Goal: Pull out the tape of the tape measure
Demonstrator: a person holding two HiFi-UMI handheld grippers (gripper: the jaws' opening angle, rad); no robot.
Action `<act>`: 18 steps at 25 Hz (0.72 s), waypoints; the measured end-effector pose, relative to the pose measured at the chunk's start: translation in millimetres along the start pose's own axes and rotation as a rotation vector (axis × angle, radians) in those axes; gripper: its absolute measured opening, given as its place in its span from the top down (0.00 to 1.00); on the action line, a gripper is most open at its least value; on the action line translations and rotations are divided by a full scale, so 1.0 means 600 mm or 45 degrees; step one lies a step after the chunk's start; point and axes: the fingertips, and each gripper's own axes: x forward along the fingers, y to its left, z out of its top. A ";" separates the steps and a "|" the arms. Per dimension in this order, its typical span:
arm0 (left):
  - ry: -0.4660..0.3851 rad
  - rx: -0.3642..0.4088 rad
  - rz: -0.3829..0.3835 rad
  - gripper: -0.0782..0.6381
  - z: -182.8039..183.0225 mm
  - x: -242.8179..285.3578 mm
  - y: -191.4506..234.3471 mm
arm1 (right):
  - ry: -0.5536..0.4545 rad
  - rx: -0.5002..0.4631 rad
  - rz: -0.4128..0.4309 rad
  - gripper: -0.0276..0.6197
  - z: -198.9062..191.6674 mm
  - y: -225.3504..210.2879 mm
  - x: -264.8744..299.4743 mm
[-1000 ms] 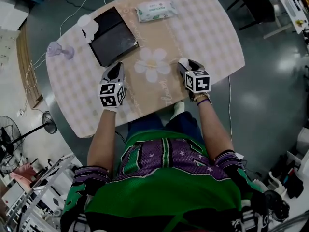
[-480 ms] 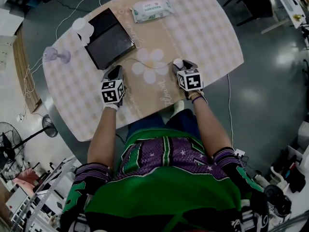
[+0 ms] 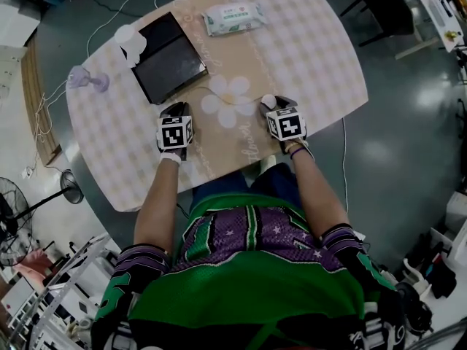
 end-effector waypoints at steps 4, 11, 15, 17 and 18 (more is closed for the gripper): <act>0.025 -0.001 0.011 0.74 -0.005 -0.007 -0.006 | -0.009 -0.025 0.029 0.56 0.005 0.004 -0.010; -0.028 -0.026 0.038 0.74 0.013 -0.064 -0.021 | -0.020 -0.027 0.044 0.56 0.008 -0.006 -0.053; -0.072 -0.046 0.061 0.74 0.018 -0.104 -0.027 | -0.044 -0.037 0.056 0.56 0.017 -0.011 -0.076; -0.088 -0.074 0.076 0.74 0.012 -0.126 -0.029 | -0.057 -0.037 0.062 0.57 0.020 -0.015 -0.088; -0.096 -0.085 0.086 0.74 0.009 -0.137 -0.031 | -0.065 -0.036 0.064 0.57 0.022 -0.018 -0.095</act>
